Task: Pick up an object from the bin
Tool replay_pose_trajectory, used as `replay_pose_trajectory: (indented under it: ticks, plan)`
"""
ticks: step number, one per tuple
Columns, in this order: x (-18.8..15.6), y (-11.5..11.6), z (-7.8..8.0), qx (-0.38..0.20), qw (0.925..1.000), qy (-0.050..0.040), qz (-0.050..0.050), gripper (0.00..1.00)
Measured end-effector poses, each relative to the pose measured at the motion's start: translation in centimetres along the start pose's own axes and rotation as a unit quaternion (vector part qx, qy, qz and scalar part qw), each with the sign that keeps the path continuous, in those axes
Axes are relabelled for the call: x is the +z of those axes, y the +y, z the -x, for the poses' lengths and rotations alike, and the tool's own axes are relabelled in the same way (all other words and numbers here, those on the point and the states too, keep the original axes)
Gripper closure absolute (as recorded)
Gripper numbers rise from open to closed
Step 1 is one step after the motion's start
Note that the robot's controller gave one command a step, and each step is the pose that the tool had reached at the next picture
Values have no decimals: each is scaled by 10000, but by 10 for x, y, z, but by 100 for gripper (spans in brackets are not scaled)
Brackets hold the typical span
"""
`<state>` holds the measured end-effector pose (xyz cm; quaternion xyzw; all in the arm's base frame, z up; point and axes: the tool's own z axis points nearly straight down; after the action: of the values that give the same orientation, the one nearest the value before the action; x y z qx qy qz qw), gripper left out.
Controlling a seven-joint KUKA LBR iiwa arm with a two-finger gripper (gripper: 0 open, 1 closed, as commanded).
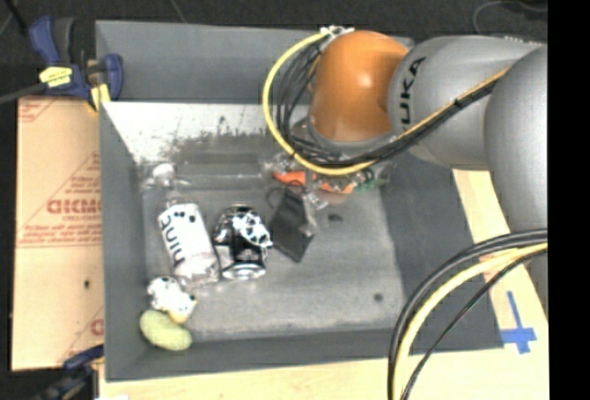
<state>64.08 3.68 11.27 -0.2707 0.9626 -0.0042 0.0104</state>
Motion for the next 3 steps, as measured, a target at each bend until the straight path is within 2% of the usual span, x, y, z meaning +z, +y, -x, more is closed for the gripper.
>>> replay_pose_trajectory:
  ticks: [1,2,3]
  plan:
    - [2,-1,-1,2,10000,-13,-4,0]
    - [5,-4,-10,-226,9997,-11,-7,0]
    - [13,-12,-8,-94,9999,-37,-10,100]
